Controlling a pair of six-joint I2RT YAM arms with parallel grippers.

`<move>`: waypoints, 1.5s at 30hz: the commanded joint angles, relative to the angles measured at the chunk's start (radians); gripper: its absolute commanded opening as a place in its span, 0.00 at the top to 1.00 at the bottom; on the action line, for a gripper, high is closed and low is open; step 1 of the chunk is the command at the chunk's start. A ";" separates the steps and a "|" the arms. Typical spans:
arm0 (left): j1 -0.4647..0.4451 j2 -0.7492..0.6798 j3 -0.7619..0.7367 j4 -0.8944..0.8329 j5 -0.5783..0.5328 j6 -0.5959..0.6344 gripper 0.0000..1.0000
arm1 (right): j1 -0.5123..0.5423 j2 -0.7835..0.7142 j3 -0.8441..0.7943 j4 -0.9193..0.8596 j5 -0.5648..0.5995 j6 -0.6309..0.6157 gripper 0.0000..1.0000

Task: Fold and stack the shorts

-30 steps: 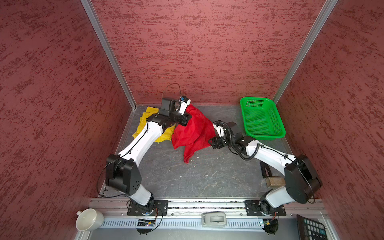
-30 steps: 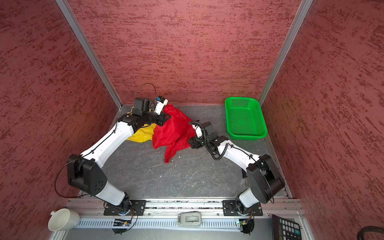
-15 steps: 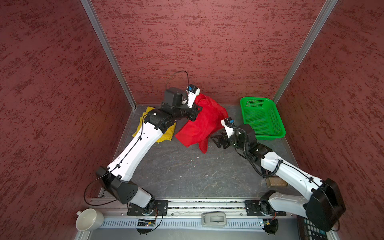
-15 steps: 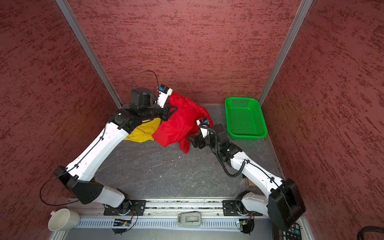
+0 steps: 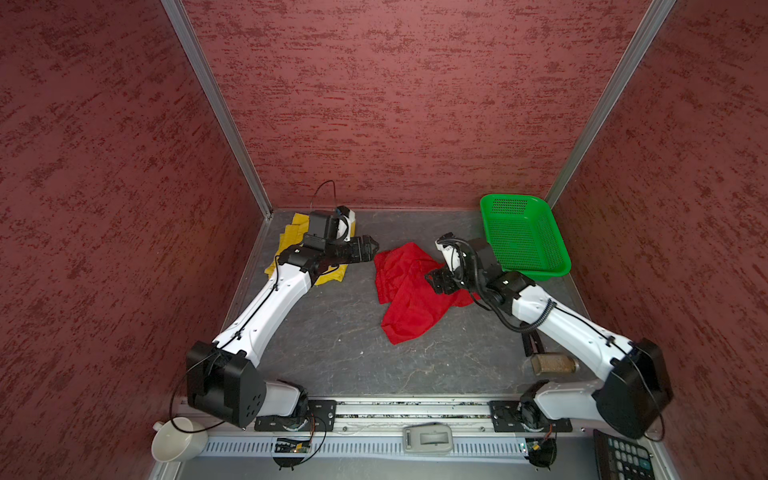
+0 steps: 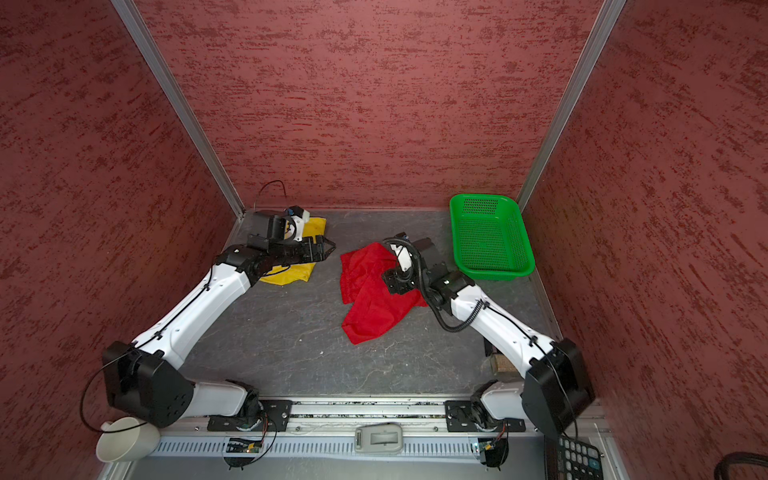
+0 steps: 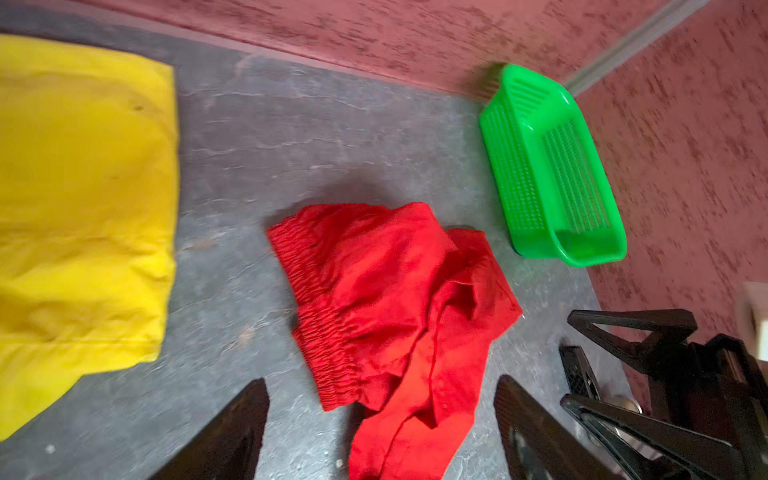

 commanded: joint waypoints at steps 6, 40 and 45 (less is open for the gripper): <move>0.106 0.007 -0.256 0.237 0.160 -0.209 0.21 | 0.085 0.359 0.304 -0.134 0.069 -0.060 0.16; -0.050 0.854 0.143 0.617 0.214 -0.396 0.35 | -0.075 0.421 -0.086 0.073 -0.095 0.234 0.66; -0.056 0.848 0.151 0.661 0.216 -0.374 0.63 | -0.077 0.408 -0.100 0.126 -0.126 0.228 0.67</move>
